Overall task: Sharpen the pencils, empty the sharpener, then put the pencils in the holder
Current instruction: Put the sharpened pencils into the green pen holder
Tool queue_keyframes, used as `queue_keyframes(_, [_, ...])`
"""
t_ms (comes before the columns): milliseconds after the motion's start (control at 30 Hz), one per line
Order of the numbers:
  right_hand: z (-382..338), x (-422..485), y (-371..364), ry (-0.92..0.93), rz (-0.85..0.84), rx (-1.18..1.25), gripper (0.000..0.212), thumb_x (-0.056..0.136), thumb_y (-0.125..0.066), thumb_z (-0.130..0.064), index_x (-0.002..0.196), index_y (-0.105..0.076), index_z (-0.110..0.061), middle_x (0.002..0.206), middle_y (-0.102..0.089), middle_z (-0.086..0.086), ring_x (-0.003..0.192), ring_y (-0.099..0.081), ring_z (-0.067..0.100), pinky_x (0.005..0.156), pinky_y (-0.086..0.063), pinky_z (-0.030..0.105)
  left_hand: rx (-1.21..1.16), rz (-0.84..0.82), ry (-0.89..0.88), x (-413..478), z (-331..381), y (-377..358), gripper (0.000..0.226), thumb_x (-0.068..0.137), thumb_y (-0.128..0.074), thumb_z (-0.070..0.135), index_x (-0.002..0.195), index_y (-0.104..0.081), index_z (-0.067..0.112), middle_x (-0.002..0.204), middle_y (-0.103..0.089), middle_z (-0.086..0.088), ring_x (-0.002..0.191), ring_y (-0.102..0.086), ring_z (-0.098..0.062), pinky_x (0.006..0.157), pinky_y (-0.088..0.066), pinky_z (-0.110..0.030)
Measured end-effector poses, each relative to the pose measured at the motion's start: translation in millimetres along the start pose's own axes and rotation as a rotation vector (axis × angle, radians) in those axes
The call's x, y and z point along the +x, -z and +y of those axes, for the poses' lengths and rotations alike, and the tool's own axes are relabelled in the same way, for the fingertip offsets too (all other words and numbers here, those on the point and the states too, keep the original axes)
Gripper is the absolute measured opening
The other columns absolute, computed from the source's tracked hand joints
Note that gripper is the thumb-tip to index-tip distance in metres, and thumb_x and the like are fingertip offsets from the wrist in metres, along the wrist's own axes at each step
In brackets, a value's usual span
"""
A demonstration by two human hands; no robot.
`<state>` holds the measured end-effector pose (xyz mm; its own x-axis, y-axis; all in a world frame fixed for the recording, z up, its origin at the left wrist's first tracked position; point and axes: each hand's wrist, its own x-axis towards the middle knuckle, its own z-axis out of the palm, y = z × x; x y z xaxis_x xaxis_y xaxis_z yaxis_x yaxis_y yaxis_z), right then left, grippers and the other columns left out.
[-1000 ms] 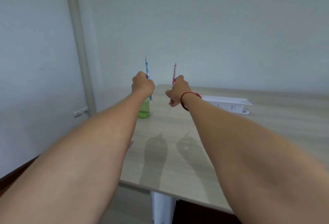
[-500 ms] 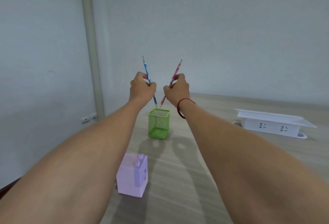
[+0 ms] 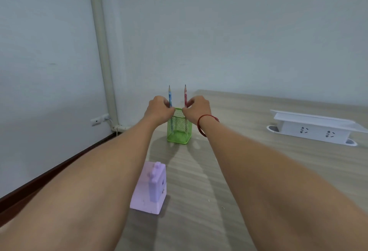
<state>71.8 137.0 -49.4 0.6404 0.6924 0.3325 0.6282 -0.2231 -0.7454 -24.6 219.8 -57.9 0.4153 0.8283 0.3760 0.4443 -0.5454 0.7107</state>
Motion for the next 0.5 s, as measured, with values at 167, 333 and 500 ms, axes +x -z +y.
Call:
queue_keyframes(167, [0, -10, 1, -0.049, -0.071, -0.022, 0.020, 0.083, -0.063, -0.011, 0.098, -0.072, -0.005, 0.100, -0.071, 0.013, 0.079, -0.061, 0.023, 0.070, -0.050, 0.026, 0.038, -0.037, 0.026, -12, -2, 4, 0.021, 0.087, -0.062, 0.016, 0.089, -0.071, -0.002, 0.078, -0.062, -0.012, 0.073, -0.053, -0.024, 0.069, -0.045, -0.031])
queue_keyframes(333, [-6, -19, 5, -0.079, -0.107, -0.066, 0.009, 0.083, -0.060, -0.011, 0.088, -0.066, -0.006, 0.089, -0.065, 0.010, 0.074, -0.057, 0.023, 0.064, -0.048, 0.026, 0.099, -0.034, 0.032, -16, 3, 9, 0.023, 0.089, -0.061, 0.019, 0.086, -0.073, 0.000, 0.057, -0.053, -0.004, 0.063, -0.049, -0.022, 0.055, -0.037, -0.024])
queue_keyframes(500, [-13, -24, 24, -0.090, -0.120, -0.147, 0.038, 0.087, -0.061, -0.013, 0.061, -0.034, -0.015, 0.062, -0.035, 0.000, 0.051, -0.034, 0.012, 0.043, -0.025, 0.023, 0.132, -0.048, 0.092, -22, 13, 22, 0.022, 0.087, -0.063, 0.021, 0.086, -0.073, 0.001, 0.071, -0.060, -0.011, 0.067, -0.052, -0.025, 0.062, -0.041, -0.027])
